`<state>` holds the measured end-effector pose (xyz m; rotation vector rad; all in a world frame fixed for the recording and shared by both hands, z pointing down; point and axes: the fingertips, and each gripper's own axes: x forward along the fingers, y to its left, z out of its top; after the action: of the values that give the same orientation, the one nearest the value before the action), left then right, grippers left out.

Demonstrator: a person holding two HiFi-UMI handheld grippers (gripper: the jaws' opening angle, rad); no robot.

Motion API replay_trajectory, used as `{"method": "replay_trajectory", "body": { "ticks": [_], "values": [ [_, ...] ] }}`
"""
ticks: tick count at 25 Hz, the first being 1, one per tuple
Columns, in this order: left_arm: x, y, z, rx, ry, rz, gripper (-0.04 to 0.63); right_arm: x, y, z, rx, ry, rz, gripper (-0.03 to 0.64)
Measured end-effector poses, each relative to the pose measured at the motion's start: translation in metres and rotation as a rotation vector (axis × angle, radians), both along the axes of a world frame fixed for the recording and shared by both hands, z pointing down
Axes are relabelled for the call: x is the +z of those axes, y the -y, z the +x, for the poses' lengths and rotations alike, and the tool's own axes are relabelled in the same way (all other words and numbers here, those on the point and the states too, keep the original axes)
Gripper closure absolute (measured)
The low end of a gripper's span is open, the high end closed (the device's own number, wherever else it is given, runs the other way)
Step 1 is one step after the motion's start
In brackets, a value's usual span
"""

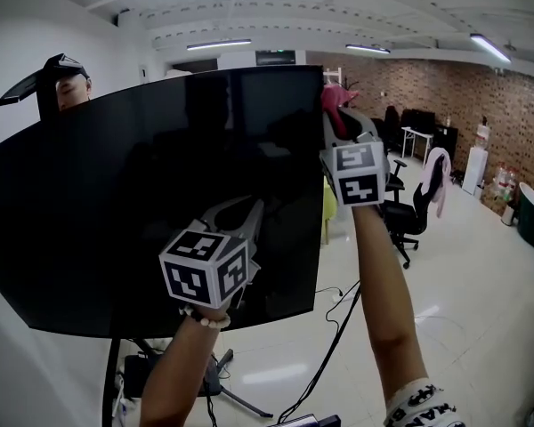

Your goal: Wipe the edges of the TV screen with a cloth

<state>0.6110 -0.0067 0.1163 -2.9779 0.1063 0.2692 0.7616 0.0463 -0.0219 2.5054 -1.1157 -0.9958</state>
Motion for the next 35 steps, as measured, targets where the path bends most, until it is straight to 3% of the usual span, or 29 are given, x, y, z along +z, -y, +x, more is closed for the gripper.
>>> {"method": "replay_trajectory", "body": {
  "ticks": [4, 8, 14, 19, 24, 31, 35],
  "values": [
    [-0.013, 0.010, -0.006, -0.012, 0.002, 0.011, 0.589, -0.044, 0.000, -0.001, 0.038, -0.061, -0.018, 0.561],
    [-0.026, 0.023, -0.020, -0.016, -0.010, -0.017, 0.589, -0.084, 0.001, -0.008, 0.122, -0.156, -0.142, 0.561],
    [-0.022, 0.027, -0.029, -0.033, -0.033, -0.045, 0.589, -0.083, 0.000, -0.012, 0.217, -0.256, -0.289, 0.561],
    [-0.018, 0.027, -0.039, -0.038, -0.015, -0.046, 0.589, -0.073, 0.013, -0.022, 0.348, -0.379, -0.526, 0.560],
    [-0.027, 0.041, -0.065, -0.073, -0.018, -0.032, 0.589, -0.068, 0.046, -0.073, 0.219, -0.429, -0.510, 0.560],
    [-0.036, 0.072, -0.112, -0.129, -0.017, -0.018, 0.589, -0.064, 0.090, -0.125, 0.261, -0.529, -0.563, 0.560],
    [-0.036, 0.071, -0.131, -0.160, -0.017, -0.011, 0.589, -0.057, 0.089, -0.143, 0.249, -0.537, -0.594, 0.560]
  ]
}}
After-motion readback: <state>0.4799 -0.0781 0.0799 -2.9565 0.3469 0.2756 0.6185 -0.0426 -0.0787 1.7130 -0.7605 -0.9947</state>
